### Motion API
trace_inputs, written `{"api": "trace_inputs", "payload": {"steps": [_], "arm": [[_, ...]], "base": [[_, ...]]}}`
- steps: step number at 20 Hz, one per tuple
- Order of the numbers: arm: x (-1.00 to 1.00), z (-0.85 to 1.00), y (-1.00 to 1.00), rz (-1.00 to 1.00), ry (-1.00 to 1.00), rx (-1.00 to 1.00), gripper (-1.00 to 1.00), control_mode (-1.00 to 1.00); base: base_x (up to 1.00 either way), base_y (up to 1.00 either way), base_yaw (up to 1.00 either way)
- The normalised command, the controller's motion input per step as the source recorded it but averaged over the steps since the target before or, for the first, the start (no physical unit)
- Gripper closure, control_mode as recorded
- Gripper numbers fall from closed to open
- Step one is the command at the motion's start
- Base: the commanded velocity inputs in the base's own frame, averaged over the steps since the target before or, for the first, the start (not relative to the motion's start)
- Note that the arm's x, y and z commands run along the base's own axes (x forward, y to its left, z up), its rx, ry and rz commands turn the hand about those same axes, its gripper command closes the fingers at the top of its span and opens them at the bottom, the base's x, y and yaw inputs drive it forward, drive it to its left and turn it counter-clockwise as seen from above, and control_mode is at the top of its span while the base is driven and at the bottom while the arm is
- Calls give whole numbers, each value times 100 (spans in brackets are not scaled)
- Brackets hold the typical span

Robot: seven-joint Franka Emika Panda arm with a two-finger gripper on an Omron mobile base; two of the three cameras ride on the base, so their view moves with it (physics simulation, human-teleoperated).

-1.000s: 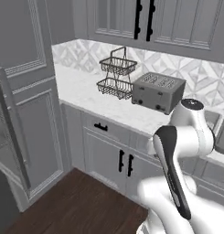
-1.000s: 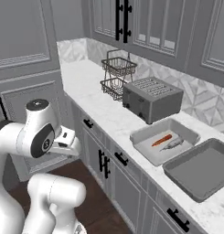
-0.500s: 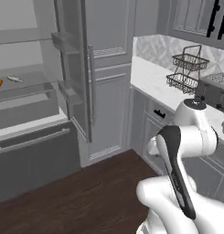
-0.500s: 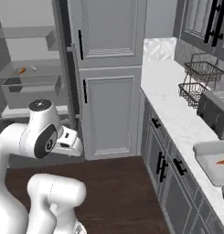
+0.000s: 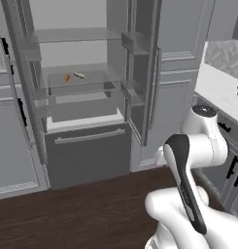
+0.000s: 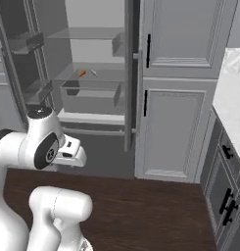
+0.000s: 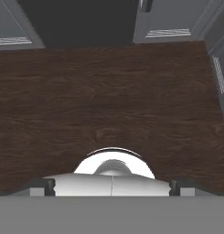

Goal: Place one carrot and one fish in each tupperware on the nearby counter, to pack two identical lunches.

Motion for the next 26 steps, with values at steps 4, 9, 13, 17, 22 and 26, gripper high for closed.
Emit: {"api": "trace_inputs", "payload": {"steps": [4, 9, 13, 17, 22, 26], "arm": [[0, 0, 0, 0, 0, 0, -100, 100], [0, 0, 0, 0, 0, 0, -100, 100], [0, 0, 0, 0, 0, 0, -100, 100], [0, 0, 0, 0, 0, 0, -100, 100], [0, 0, 0, 0, 0, 0, -100, 100], [0, 0, 0, 0, 0, 0, -100, 100]], "base": [[51, 64, 19], [61, 31, -1], [86, 18, -6], [56, 62, -9], [66, 22, -3], [82, -4, 7]]}}
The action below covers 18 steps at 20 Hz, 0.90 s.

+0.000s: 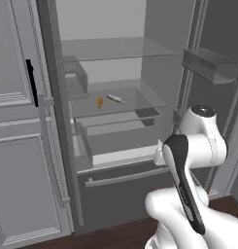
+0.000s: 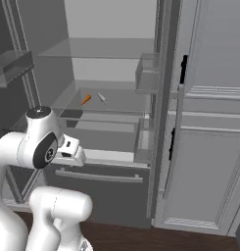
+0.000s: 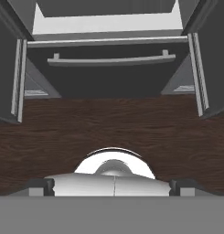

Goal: Place one carrot and one fish in each tupperware on the nearby counter, to pack two identical lunches.

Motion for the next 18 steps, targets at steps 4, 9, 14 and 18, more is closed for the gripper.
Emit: {"api": "trace_inputs", "payload": {"steps": [4, 9, 14, 18], "arm": [[0, 0, 0, 0, 0, 0, -100, 100], [0, 0, 0, 0, 0, 0, -100, 100], [0, 0, 0, 0, 0, 0, -100, 100], [0, 0, 0, 0, 0, 0, -100, 100]], "base": [[88, 0, 6], [89, 0, 6], [64, 0, 3], [12, 0, 1]]}}
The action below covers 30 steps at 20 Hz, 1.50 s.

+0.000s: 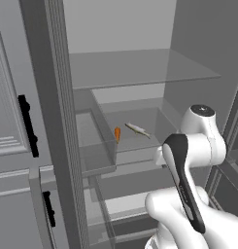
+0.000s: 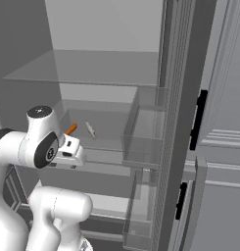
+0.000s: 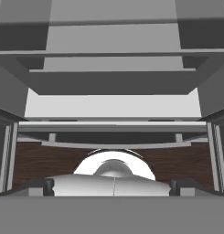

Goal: Place one carrot and one fish in each tupperware on the nearby counter, to pack two identical lunches.

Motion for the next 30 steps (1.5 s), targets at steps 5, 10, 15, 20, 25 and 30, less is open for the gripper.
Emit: {"api": "trace_inputs", "payload": {"steps": [5, 10, 15, 20, 25, 30], "arm": [[0, 0, 0, 0, 0, 0, -100, 100], [1, -2, 0, 1, -2, 0, -100, -100], [4, -4, 0, 6, -38, 0, -100, -100], [57, 15, 0, 4, -30, -1, -100, -100], [76, 16, 2, 7, -22, 0, -100, -100], [85, 13, 0, 4, 1, 0, -100, -100]], "base": [[0, 0, 0], [0, 0, 0], [0, 0, 0], [0, 0, 0], [0, 0, 0], [0, 0, 0]]}}
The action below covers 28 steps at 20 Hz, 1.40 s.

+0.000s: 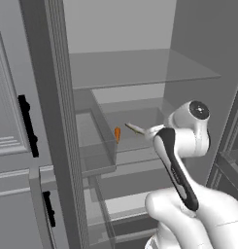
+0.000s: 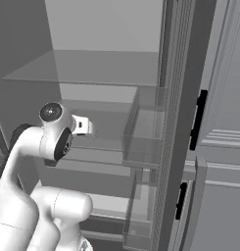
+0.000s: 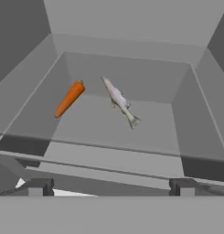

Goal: Place one carrot and one fish in each tupperware on the nearby counter, to pack two identical lunches.

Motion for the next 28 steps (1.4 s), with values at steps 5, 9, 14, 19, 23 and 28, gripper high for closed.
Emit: {"api": "trace_inputs", "payload": {"steps": [5, 9, 14, 19, 23, 28], "arm": [[100, -5, 0, 3, 17, 0, -100, -100], [99, -29, 0, 0, 21, -2, -100, -100], [63, -50, 10, 1, 7, -6, -100, -100], [40, -54, 21, 2, 0, -5, -100, -100], [60, -36, 12, 2, 0, -1, -100, -100], [73, -23, 4, 2, 5, -2, -100, -100]], "base": [[0, 0, 0], [0, 0, 0], [0, 0, 0], [0, 0, 0], [0, 0, 0], [0, 0, 0]]}}
